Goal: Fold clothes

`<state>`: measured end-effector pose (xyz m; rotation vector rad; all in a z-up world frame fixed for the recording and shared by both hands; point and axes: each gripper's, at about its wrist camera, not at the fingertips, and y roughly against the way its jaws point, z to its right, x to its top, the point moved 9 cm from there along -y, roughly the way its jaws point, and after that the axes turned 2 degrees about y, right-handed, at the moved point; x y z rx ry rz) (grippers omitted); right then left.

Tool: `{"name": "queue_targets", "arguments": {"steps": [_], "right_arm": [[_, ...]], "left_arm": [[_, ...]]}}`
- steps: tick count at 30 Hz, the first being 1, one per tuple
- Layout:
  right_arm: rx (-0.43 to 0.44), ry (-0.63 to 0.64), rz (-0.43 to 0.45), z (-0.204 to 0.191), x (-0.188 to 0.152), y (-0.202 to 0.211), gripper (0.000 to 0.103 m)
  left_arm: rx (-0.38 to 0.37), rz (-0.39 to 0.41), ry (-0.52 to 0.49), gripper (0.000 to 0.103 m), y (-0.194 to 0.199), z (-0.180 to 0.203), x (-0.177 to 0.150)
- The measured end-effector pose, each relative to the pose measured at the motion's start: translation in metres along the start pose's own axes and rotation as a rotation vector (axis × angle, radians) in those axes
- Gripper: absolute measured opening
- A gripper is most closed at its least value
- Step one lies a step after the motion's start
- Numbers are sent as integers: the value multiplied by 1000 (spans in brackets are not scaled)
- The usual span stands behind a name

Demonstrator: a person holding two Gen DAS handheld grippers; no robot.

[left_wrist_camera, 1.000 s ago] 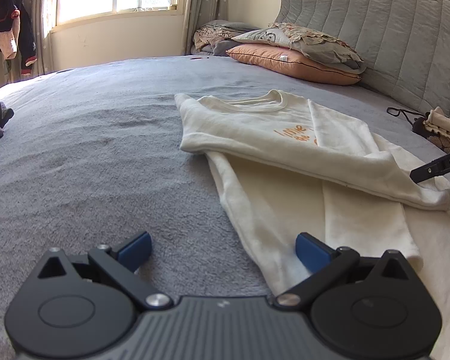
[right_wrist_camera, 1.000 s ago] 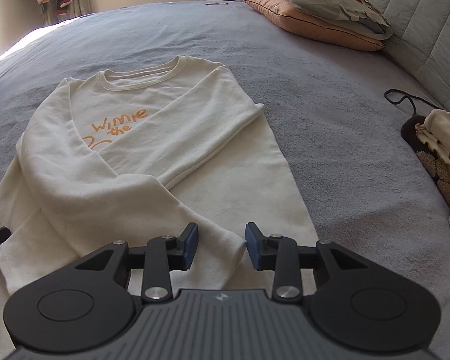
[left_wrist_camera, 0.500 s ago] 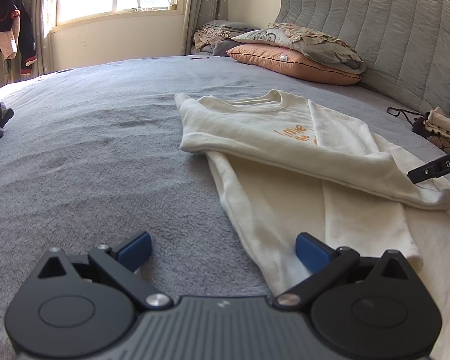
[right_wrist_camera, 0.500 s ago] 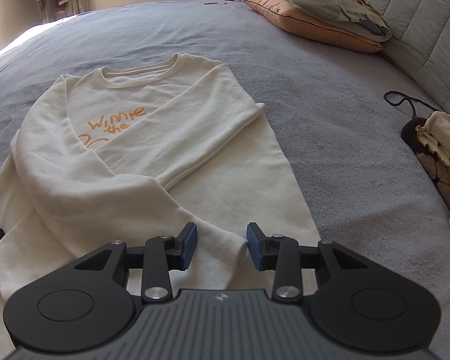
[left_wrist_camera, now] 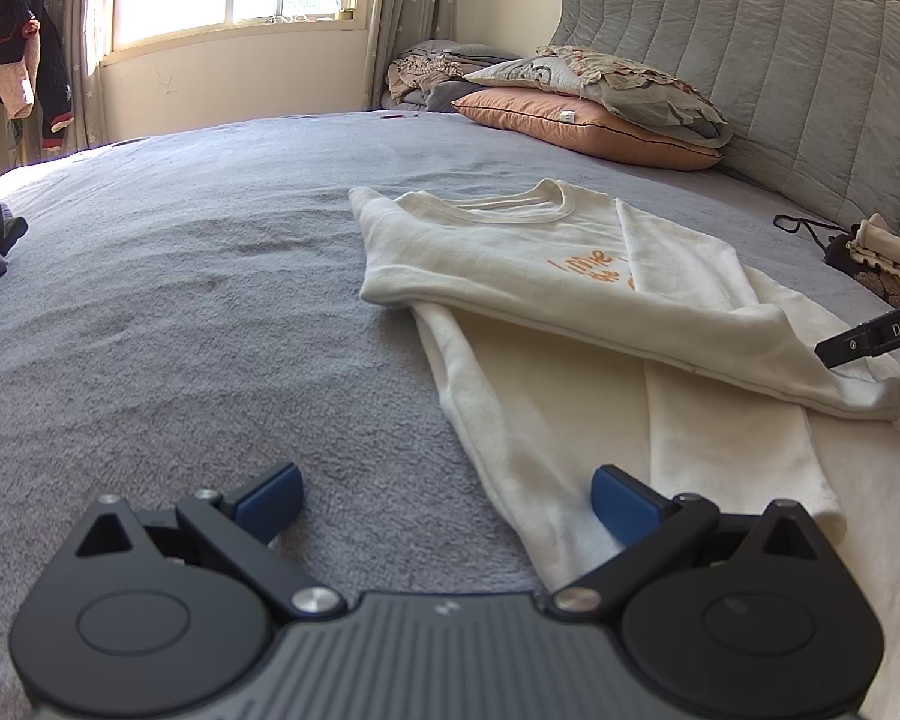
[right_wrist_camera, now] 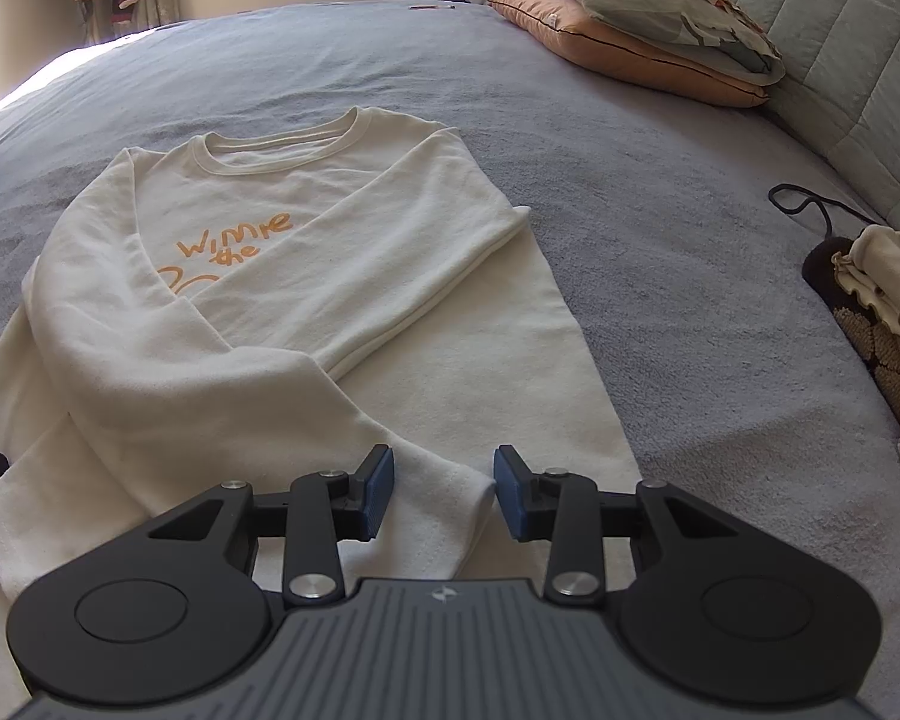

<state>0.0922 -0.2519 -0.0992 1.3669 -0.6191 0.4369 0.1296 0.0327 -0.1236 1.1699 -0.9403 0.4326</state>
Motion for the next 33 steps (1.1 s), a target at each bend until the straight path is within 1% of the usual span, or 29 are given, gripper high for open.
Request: {"name": "queue_targets", "arguments": {"steps": [33], "right_arm": [[26, 5, -3, 0, -2, 3, 41]], "left_arm": [[0, 0, 0, 103, 0, 0, 0]]}}
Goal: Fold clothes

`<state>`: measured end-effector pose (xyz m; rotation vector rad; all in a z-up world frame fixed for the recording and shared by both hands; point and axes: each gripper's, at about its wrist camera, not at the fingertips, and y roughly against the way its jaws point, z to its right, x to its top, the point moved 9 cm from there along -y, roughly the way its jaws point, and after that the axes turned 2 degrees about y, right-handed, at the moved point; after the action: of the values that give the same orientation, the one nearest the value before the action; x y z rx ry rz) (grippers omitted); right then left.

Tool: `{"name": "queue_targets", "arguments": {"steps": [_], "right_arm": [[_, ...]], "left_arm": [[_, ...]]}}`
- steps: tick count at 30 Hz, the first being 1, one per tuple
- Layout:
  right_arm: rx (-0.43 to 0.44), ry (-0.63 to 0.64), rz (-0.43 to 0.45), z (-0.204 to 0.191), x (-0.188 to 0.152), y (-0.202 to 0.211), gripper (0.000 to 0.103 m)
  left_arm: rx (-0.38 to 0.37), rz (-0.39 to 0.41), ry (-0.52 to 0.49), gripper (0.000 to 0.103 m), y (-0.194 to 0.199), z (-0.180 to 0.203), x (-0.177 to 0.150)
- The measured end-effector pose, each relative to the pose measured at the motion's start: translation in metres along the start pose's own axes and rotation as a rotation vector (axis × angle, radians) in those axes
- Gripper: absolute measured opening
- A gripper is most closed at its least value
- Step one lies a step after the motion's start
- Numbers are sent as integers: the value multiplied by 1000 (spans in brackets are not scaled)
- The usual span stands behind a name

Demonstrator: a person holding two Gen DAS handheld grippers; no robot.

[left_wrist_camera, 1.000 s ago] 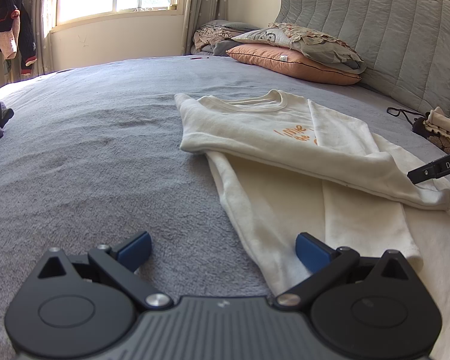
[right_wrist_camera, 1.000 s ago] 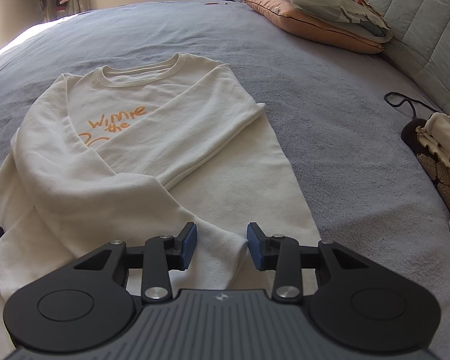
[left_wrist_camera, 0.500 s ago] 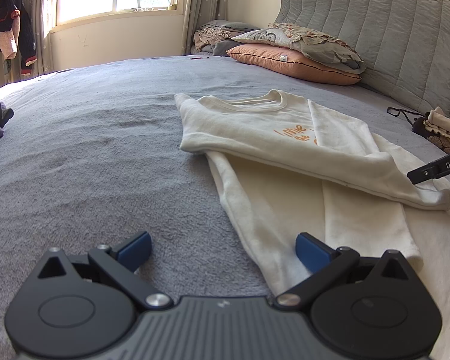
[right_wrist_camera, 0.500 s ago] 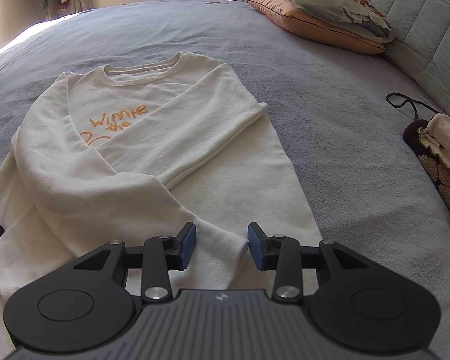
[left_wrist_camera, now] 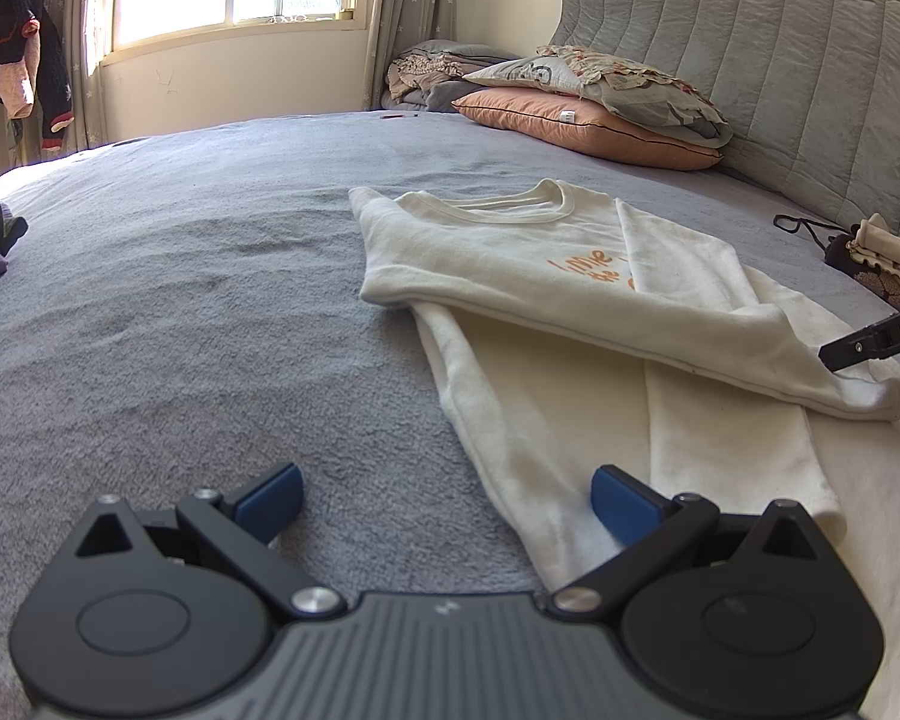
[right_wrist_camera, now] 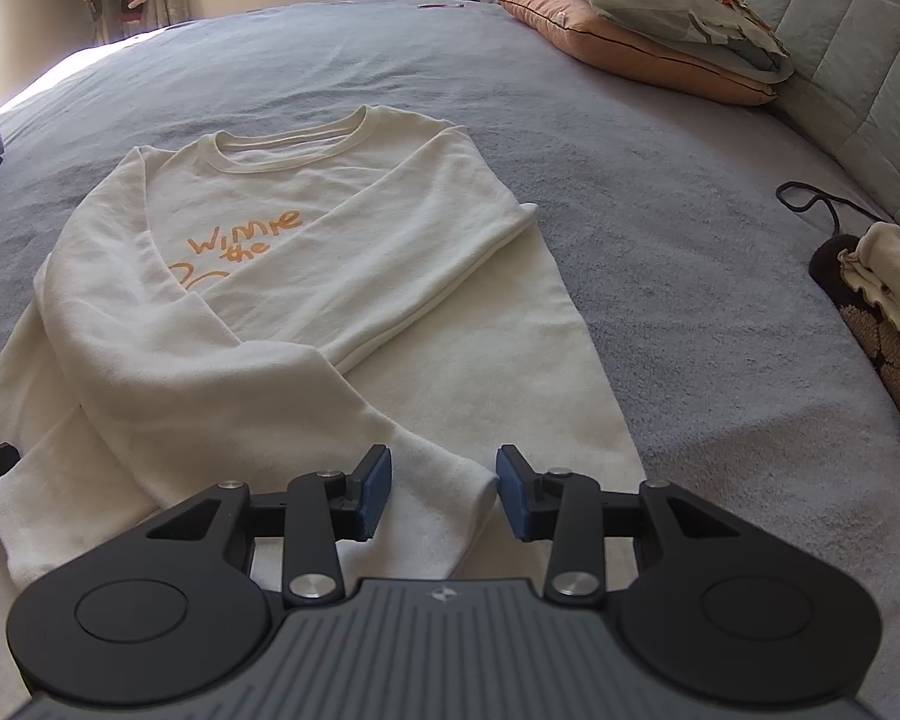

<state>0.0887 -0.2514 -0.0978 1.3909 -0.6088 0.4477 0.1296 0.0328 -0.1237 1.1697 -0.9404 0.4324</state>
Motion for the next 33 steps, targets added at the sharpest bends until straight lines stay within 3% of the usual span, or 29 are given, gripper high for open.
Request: {"name": "queue_targets", "arguments": {"steps": [33], "right_arm": [[10, 4, -5, 0, -1, -3, 42]], "left_arm": [[0, 0, 0, 103, 0, 0, 0]]}}
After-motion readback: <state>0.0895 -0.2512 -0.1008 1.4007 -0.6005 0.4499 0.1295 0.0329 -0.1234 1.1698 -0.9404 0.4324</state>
